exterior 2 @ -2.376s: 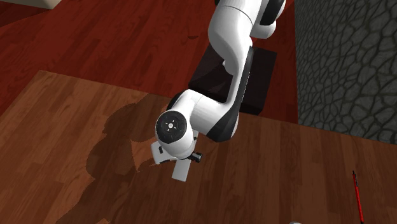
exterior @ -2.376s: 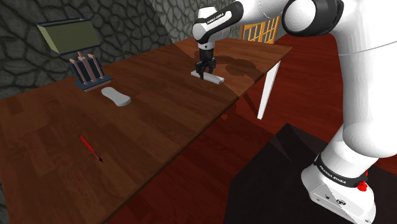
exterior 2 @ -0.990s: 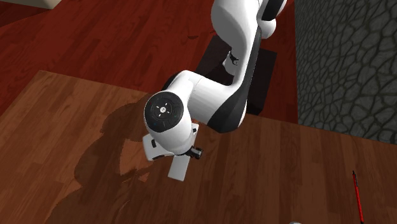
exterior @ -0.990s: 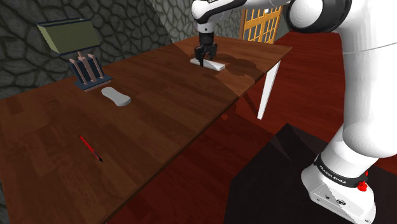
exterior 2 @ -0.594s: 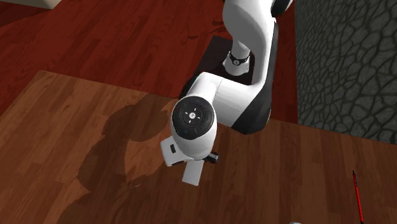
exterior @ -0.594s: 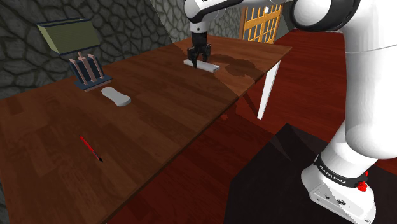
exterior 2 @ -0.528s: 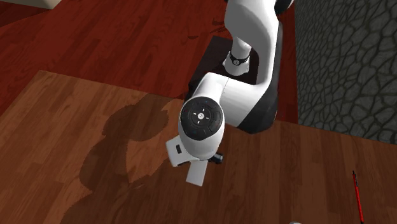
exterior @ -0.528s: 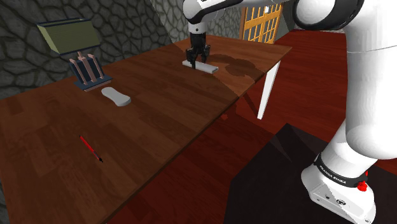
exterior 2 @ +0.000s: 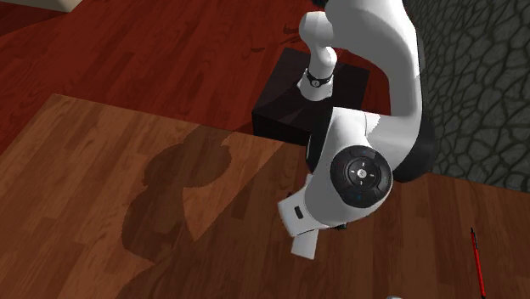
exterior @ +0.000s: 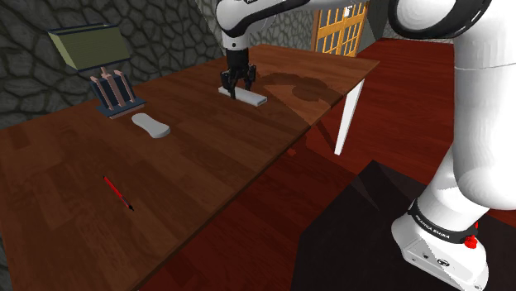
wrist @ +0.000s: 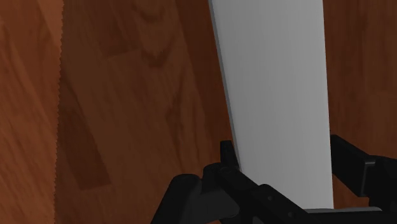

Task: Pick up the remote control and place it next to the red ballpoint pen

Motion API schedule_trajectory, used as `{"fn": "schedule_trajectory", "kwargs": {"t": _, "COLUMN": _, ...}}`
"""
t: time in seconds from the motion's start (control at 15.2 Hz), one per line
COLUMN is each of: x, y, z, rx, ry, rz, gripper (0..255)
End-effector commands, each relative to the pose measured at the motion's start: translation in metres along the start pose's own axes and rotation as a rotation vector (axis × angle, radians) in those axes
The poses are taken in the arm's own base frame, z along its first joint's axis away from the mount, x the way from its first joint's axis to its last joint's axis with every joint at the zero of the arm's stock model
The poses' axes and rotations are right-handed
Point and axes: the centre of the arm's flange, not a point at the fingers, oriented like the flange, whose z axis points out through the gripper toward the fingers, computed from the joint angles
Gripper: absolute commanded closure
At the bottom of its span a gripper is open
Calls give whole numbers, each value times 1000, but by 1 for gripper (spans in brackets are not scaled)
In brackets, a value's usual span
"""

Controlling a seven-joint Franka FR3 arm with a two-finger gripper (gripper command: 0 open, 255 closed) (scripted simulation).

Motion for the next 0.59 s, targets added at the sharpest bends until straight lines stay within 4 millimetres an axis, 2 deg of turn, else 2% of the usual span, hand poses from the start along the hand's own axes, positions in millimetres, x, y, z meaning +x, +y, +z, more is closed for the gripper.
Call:
{"fn": "schedule_trajectory", "kwargs": {"t": 0.0, "x": -6, "y": -23, "z": 1, "rx": 0, "ry": 0, "rz": 1, "gripper": 255}}
{"fn": "schedule_trajectory", "kwargs": {"t": 0.53, "x": -26, "y": -127, "z": 2, "rx": 0, "ry": 0, "rz": 1, "gripper": 255}}
